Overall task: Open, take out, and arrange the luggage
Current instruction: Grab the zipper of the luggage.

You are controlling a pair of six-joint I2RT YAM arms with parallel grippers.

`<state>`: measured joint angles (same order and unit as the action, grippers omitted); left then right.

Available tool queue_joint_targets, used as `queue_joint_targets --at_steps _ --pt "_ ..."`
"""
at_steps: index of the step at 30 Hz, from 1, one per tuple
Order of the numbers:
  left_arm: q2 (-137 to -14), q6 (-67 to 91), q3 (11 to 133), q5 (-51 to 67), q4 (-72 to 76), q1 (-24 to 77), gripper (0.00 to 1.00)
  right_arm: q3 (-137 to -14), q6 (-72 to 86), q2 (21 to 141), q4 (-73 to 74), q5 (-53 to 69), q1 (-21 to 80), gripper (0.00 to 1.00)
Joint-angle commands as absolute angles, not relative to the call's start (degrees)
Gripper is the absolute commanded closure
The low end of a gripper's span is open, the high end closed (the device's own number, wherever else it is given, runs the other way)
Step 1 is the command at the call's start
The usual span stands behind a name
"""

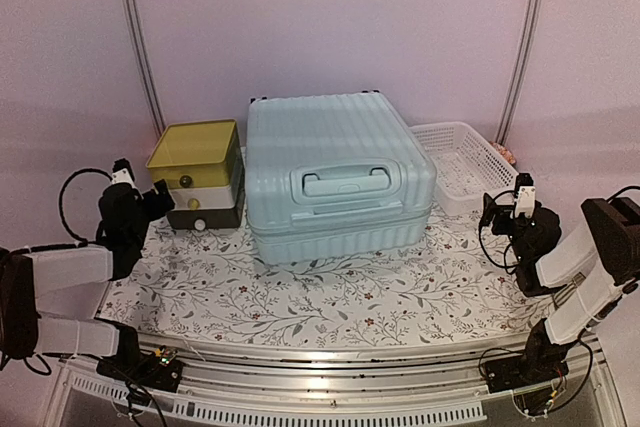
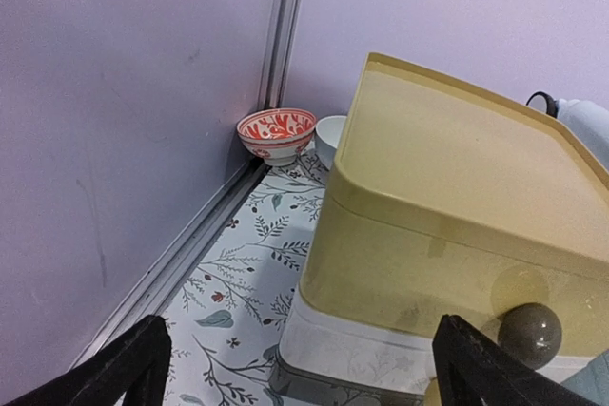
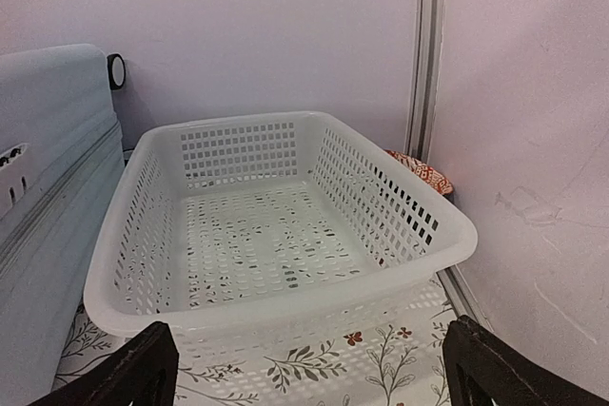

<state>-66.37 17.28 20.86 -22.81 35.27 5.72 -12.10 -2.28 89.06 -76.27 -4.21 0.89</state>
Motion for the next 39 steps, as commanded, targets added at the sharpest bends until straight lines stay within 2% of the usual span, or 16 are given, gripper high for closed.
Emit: queue_joint_targets --at_steps 1,3,6,11,13,19,23,30,39 --pt "-62.23 20.58 20.82 -25.18 31.10 5.38 0.02 -12.36 -1.67 88.12 -76.84 -4.67 0.73 0.01" --pt "-59.29 22.98 19.70 -22.80 29.46 5.40 0.02 -12.31 -1.67 88.13 -77.03 -4.58 0.75 0.01" --pt "-53.39 25.75 19.55 -12.55 25.73 5.50 0.02 -11.40 -1.96 87.80 -78.34 -4.55 1.00 0.01" --pt "-47.03 31.55 20.83 -1.82 19.83 5.48 0.02 -9.70 -2.87 84.74 -79.58 -9.77 2.90 0.01" --pt "-45.88 31.05 21.66 2.82 18.41 5.44 0.02 -11.00 -2.89 80.57 -72.88 -11.00 3.72 0.01" --pt "-41.29 36.21 21.31 6.99 15.17 4.34 0.02 -23.40 8.21 71.67 -36.23 -13.66 3.77 0.01" --pt "-40.32 36.85 21.62 15.71 17.08 4.24 0.02 -28.91 13.51 68.93 -23.77 -12.58 3.74 0.01" --pt "-42.99 38.65 22.63 27.29 19.19 4.72 0.03 -37.14 19.37 64.97 -12.38 5.86 3.78 0.01" --pt "-52.18 36.50 27.76 30.92 22.02 13.91 0.02 -43.21 20.79 68.24 -15.41 27.80 3.69 0.01"
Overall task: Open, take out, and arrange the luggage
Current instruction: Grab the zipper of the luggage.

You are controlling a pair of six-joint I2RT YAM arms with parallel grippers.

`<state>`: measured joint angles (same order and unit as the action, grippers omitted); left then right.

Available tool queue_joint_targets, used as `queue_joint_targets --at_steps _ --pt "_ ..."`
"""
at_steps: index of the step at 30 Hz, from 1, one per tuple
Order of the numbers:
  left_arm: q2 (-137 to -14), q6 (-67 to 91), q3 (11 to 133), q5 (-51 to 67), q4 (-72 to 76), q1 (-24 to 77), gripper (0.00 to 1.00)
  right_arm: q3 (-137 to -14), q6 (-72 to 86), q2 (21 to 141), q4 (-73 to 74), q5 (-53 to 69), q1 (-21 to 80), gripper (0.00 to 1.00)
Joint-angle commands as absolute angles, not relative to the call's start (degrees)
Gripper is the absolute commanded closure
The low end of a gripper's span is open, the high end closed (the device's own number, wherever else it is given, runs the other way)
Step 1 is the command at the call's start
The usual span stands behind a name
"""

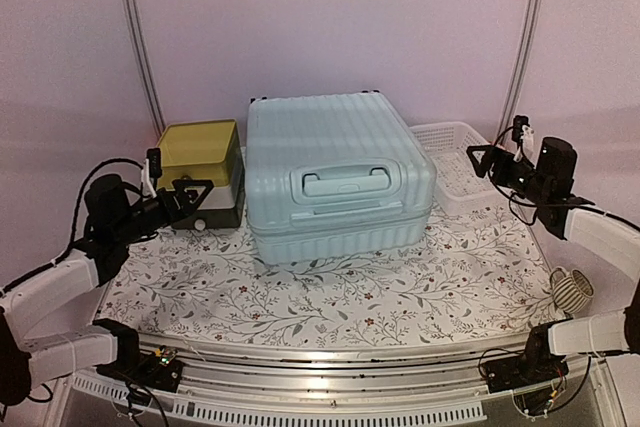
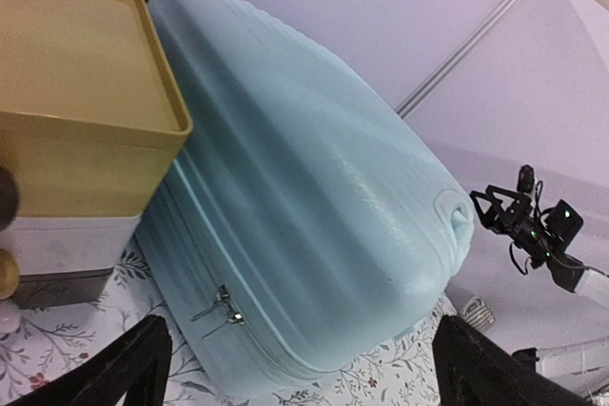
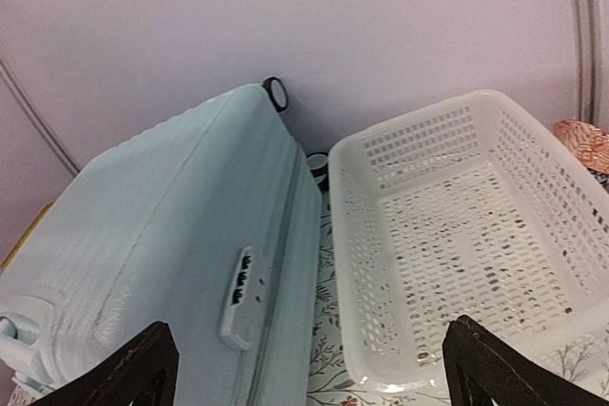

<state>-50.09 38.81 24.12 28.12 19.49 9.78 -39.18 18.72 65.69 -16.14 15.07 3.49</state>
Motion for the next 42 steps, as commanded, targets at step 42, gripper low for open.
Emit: queue_joint_targets --at_steps 42 --pt "-55.18 22.52 32.37 19.04 12.94 28.35 0.02 -57.95 18.32 68.09 6.01 33.00 0.07 0.01"
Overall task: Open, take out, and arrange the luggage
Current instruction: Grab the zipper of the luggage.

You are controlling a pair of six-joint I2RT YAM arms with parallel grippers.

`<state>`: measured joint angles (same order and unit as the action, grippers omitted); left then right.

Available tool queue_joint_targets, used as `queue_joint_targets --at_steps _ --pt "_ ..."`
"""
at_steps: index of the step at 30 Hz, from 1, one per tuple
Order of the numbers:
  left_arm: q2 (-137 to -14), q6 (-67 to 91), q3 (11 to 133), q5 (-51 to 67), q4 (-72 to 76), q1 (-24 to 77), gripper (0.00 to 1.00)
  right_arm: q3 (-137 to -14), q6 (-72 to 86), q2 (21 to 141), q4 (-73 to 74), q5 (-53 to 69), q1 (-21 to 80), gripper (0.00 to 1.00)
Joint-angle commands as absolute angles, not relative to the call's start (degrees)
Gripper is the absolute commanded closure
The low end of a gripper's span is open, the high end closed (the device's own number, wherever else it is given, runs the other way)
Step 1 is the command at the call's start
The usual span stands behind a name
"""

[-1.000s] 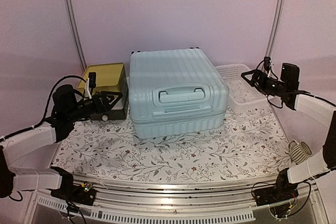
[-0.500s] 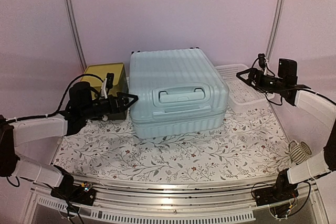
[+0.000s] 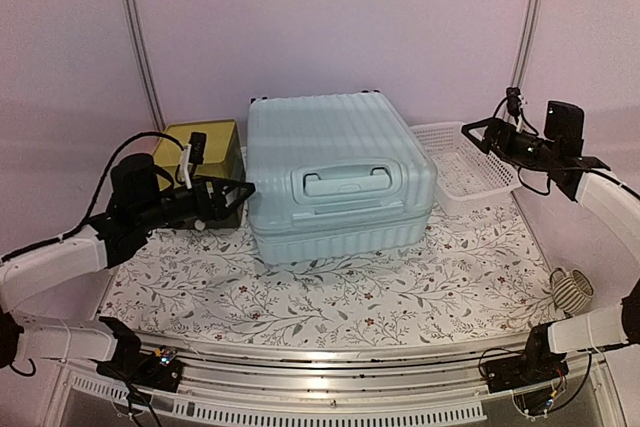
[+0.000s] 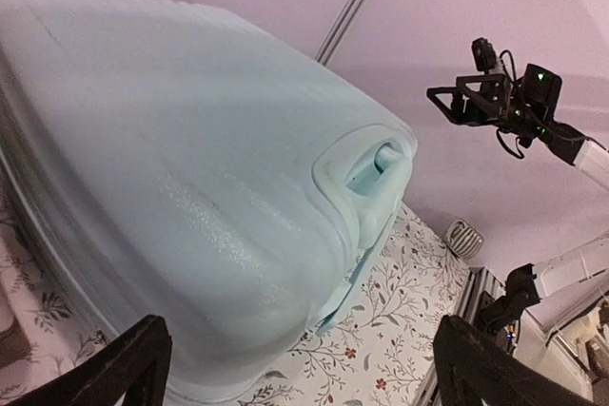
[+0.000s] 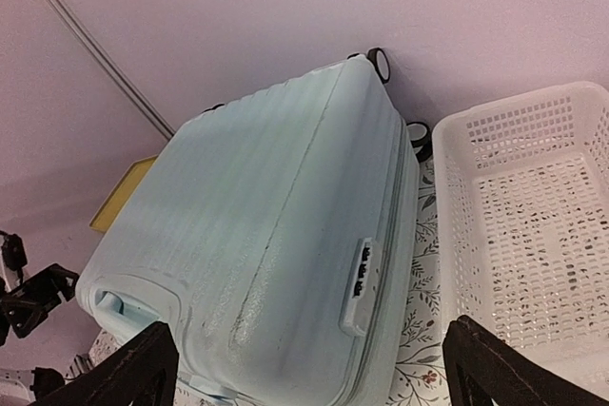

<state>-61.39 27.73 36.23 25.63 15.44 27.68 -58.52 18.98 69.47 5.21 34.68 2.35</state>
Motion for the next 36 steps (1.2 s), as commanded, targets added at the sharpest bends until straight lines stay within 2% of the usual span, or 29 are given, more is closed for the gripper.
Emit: queue_joint_targets --at_steps 1,6,11,16,26,31,36 --pt "-53.91 22.40 31.63 16.28 11.19 28.31 0.03 -57.93 18.18 68.04 6.12 33.77 -0.07 0.01" --pt "-53.27 23.70 29.98 4.10 2.65 27.69 0.06 -57.93 17.04 67.35 3.55 42.27 -0.03 0.01" --pt "-55.01 22.90 27.11 11.89 4.39 23.54 0.06 -55.10 17.52 64.06 -0.91 41.55 -0.01 0.01" --pt "-54.91 24.35 20.03 21.94 14.41 16.14 0.02 -48.64 21.12 59.62 -8.73 36.85 -0.06 0.01" --pt "-55.75 19.38 14.47 16.05 26.82 15.44 0.02 -47.89 19.43 60.02 -11.53 42.23 -0.02 0.01" --pt "-57.03 15.86 5.35 20.24 45.79 15.62 0.12 -47.80 19.56 61.83 -12.85 44.35 -0.03 0.01" --pt "-63.74 12.97 3.54 23.90 56.56 15.83 0.19 -47.74 20.25 63.87 -15.31 47.67 0.00 0.01"
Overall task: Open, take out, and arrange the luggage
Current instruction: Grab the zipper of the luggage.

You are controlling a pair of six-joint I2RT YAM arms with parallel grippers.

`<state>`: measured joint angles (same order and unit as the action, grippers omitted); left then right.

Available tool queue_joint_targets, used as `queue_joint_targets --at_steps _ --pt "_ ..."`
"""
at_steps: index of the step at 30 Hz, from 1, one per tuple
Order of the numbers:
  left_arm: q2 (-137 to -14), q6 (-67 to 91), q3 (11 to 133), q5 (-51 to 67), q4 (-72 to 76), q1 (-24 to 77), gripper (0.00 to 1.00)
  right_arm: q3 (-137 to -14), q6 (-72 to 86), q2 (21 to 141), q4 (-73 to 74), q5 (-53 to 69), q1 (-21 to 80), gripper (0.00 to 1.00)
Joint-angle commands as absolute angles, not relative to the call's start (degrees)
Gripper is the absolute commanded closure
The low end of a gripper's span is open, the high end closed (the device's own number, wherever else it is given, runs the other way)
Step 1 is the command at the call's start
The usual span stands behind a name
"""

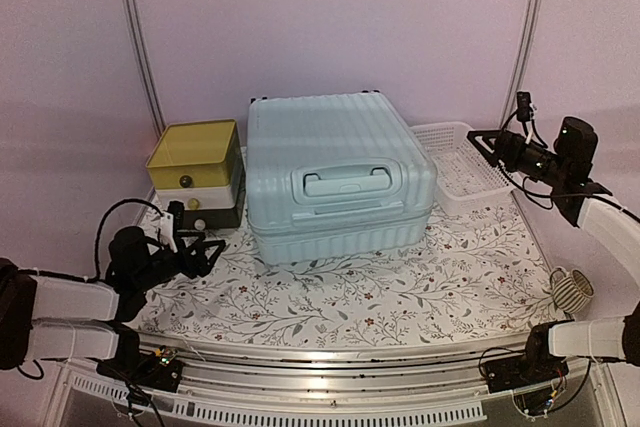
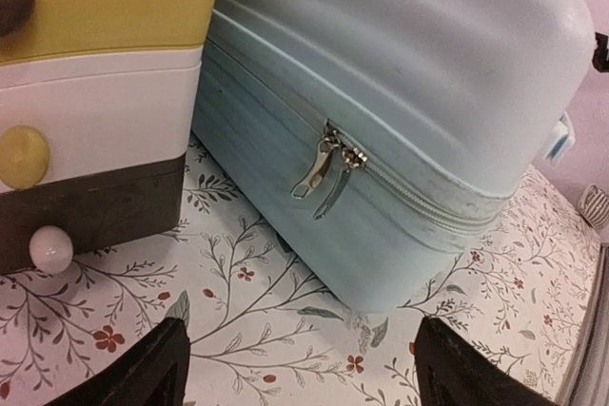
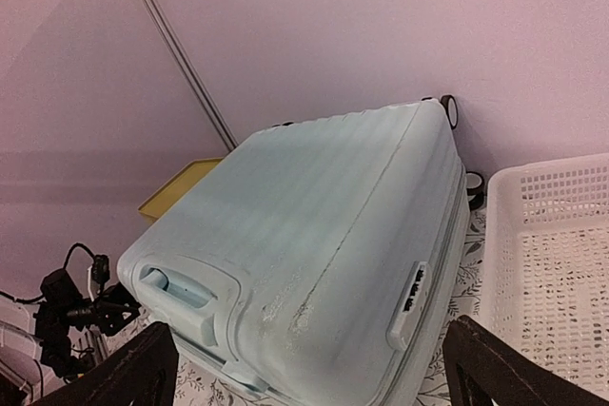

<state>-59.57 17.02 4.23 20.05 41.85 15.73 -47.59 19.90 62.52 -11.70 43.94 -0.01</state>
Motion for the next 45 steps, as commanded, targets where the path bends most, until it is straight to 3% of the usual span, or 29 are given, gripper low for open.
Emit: queue_joint_targets --at_steps 1,7,10,19,21,32,45 --pt "-65.50 12.77 3.44 24.18 58.19 15.92 0.19 -47.78 20.54 64.37 -15.77 48.11 0.00 0.01" --pt "-74.56 12.90 4.69 27.40 65.18 15.96 0.20 -47.98 21.27 65.56 -17.16 50.18 -0.04 0.01" --pt "-77.72 13.16 5.81 27.21 67.05 16.13 0.16 -47.72 20.88 65.57 -17.10 50.79 0.00 0.01" --pt "-92.69 13.75 6.09 32.95 85.67 16.36 0.49 -47.54 19.60 65.68 -16.92 53.44 0.17 0.01" --pt "-95.30 13.97 6.92 32.96 88.41 16.42 0.52 -47.66 19.53 65.57 -16.95 53.63 0.31 0.01" --pt "-111.07 14.79 11.71 32.54 103.94 16.80 0.59 -47.87 19.29 65.63 -16.93 54.09 0.48 0.01" --pt "-116.41 8.80 17.36 35.06 104.28 16.70 0.56 -48.79 19.16 66.47 -16.87 54.53 0.64 0.01"
